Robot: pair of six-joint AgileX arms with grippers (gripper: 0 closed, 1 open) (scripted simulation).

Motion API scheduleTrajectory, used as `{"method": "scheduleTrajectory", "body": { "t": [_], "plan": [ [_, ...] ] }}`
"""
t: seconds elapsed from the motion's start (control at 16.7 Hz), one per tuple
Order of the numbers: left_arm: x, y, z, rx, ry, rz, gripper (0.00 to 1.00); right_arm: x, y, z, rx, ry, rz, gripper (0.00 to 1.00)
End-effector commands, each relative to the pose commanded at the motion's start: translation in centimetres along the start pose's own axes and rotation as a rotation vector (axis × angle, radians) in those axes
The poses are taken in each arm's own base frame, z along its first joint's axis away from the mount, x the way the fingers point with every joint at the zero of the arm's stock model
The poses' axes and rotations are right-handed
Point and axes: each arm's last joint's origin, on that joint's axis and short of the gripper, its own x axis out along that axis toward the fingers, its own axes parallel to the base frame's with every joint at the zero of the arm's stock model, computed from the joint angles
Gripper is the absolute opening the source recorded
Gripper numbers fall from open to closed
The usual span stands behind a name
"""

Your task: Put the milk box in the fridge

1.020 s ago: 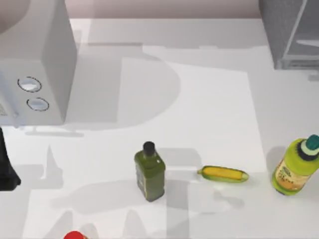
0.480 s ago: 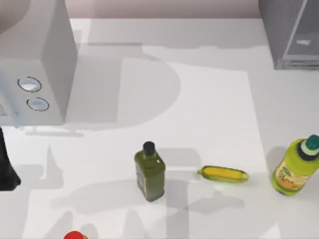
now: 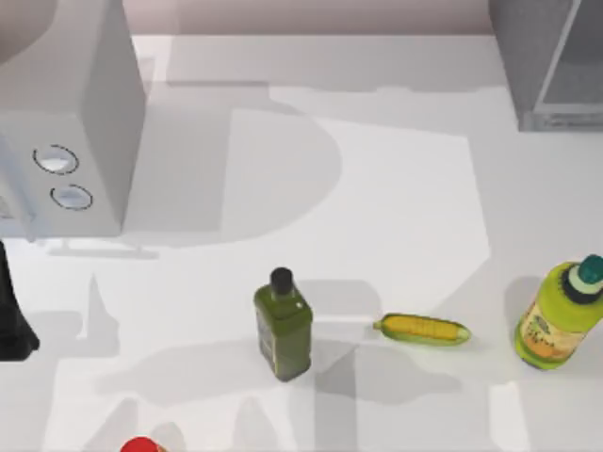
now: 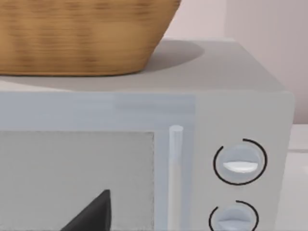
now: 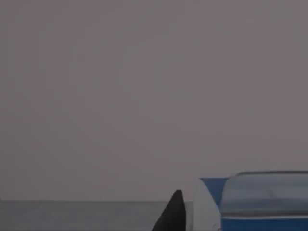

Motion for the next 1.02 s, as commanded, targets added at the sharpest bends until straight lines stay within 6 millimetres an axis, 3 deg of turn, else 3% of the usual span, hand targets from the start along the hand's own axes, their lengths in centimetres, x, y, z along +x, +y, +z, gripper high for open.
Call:
{"method": "scheduleTrajectory", "body": {
  "t": [0.36,1.02],
  "plan": [
    [0.00,0.00,0.00,0.000,0.000,0.000,1.00,0.48,0.06,0.00,0.002,0.008,-0.001,0.00],
    [0.00,0.00,0.00,0.000,0.000,0.000,1.00,0.48,0.06,0.00,0.002,0.008,-0.001,0.83]
  ]
}}
